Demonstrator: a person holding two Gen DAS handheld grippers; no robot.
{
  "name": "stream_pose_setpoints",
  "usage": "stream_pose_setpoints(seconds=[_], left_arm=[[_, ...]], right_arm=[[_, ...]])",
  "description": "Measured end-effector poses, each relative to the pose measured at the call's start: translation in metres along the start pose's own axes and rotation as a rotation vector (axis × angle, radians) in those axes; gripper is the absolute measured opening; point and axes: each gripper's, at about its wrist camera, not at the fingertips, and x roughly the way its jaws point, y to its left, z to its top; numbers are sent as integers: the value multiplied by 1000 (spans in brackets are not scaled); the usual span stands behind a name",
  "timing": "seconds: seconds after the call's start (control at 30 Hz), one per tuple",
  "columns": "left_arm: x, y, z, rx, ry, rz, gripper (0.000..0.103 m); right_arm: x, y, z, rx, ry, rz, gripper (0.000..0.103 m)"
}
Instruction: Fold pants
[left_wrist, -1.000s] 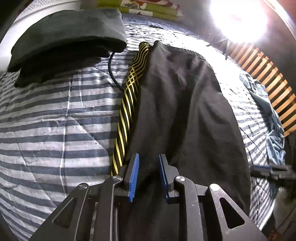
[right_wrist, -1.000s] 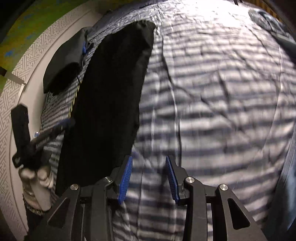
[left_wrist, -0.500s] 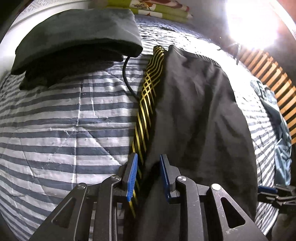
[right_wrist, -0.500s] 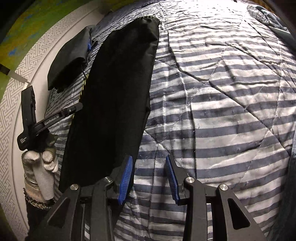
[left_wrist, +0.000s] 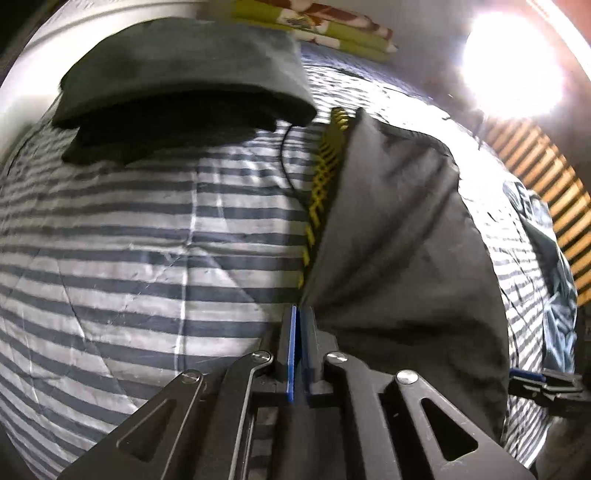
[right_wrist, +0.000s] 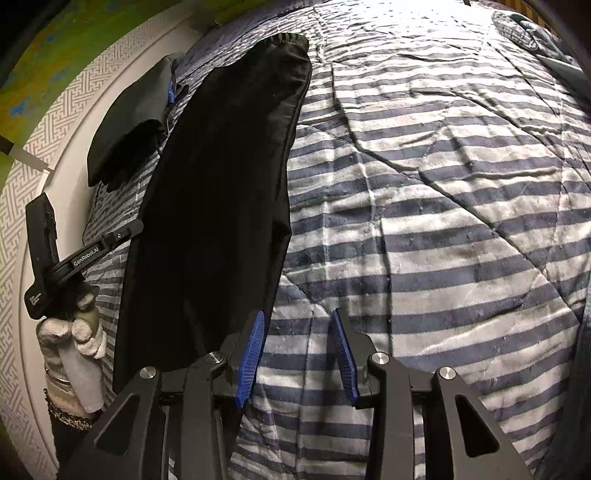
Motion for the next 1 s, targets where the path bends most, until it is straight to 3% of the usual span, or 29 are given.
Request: stream_pose_setpoints(seconds=[0.03, 0.1, 0.2, 0.3, 0.47, 0.53, 0.63, 0.87, 0.9, 1.0], left_arm=[[1, 2, -1, -10, 17, -14, 30], [-2, 5, -3, -23, 45, -77, 61], [-11, 2, -9, 5, 29, -95, 61], [-3, 3, -16, 10, 66, -89, 59], [1, -3, -19, 58, 54, -60, 44], [2, -5, -18, 68, 46, -37, 33], [4, -2, -14, 43, 46, -58, 22], [6, 4, -13, 27, 42, -77, 9], [7, 3, -13, 21, 43, -82, 5], [8, 3, -10, 3, 50, -104, 3]], right_arm=[[0, 1, 0, 0, -3, 2, 35], [-2, 0, 0, 9, -9, 24, 35], [-4, -3, 2, 17, -14, 65, 36], [-4, -2, 6, 12, -25, 54, 36], [1, 2, 12, -2, -36, 69, 37], [6, 2, 16, 0, -44, 72, 37], [11, -6, 22, 46, -55, 125, 37], [14, -11, 28, 64, -70, 207, 37], [15, -10, 28, 60, -69, 213, 36], [21, -3, 29, 44, -49, 231, 20]])
